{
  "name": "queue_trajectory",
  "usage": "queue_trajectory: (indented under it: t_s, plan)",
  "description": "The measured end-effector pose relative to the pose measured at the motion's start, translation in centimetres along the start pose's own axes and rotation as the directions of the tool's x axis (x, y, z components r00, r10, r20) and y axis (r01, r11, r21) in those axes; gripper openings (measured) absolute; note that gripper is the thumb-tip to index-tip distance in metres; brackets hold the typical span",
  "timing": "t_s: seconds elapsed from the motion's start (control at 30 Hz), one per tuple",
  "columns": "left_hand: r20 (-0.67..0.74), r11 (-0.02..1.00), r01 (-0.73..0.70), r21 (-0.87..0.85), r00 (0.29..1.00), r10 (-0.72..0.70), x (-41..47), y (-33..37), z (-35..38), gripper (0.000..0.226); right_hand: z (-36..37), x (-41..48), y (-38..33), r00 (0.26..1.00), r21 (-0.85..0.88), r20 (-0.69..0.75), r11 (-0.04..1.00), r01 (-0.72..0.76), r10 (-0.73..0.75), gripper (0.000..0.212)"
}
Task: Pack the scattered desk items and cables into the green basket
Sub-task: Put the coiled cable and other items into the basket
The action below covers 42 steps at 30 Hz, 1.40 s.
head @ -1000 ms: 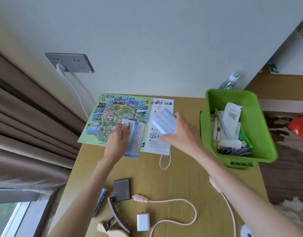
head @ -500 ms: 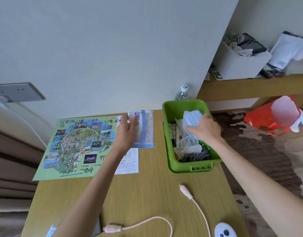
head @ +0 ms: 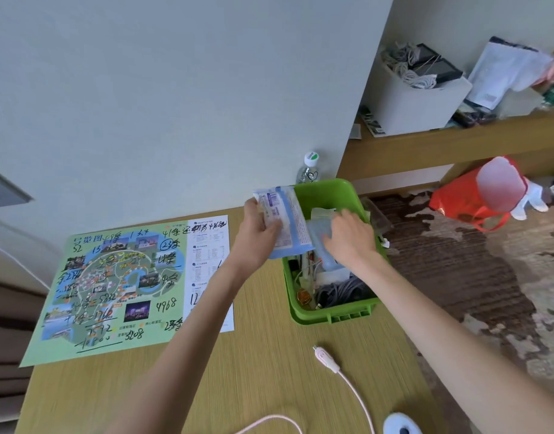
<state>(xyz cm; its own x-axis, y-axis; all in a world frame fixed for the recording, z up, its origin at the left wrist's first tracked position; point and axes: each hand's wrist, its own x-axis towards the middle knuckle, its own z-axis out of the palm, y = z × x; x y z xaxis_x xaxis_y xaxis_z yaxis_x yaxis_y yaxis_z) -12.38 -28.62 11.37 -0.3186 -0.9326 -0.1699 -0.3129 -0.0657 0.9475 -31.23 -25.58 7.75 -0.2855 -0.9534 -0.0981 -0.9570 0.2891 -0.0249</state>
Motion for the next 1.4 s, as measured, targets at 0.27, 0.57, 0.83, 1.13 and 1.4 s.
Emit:
queue_trajectory:
  t_s: [0.27, 0.57, 0.83, 1.13, 1.4]
  plan:
    - [0.118, 0.986, 0.064, 0.153, 0.990, -0.083, 2.5, 1.5, 6.9, 0.042, -0.1, -3.0, 5.8, 0.981, 0.164, -0.196, 0.986, 0.036, -0.003, 0.057]
    - [0.058, 0.848, 0.101, 0.520, 0.987, -0.153, 3.9, -0.8, 12.9, 0.060, 1.9, -3.6, 6.6, 0.986, 0.335, -0.169, 0.941, 0.053, 0.004, 0.056]
    - [0.031, 0.607, -0.080, 0.791, 0.995, 0.092, 2.2, -0.3, 10.5, 0.046, 1.7, -3.7, 6.7, 0.979, 0.320, -0.201, 0.947, 0.035, 0.031, 0.048]
    - [-0.190, 0.872, -0.170, 0.459, 0.940, 0.284, -7.6, -2.7, 3.5, 0.009, 1.5, -8.8, 6.3, 0.978, 0.350, -0.203, 0.936, 0.036, 0.038, 0.054]
    - [-0.174, 0.825, 0.092, 0.557, 0.985, 0.008, -17.6, -11.8, 1.0, 0.009, 3.9, -19.6, 4.3, 0.933, 0.261, -0.355, 0.965, 0.034, 0.063, 0.047]
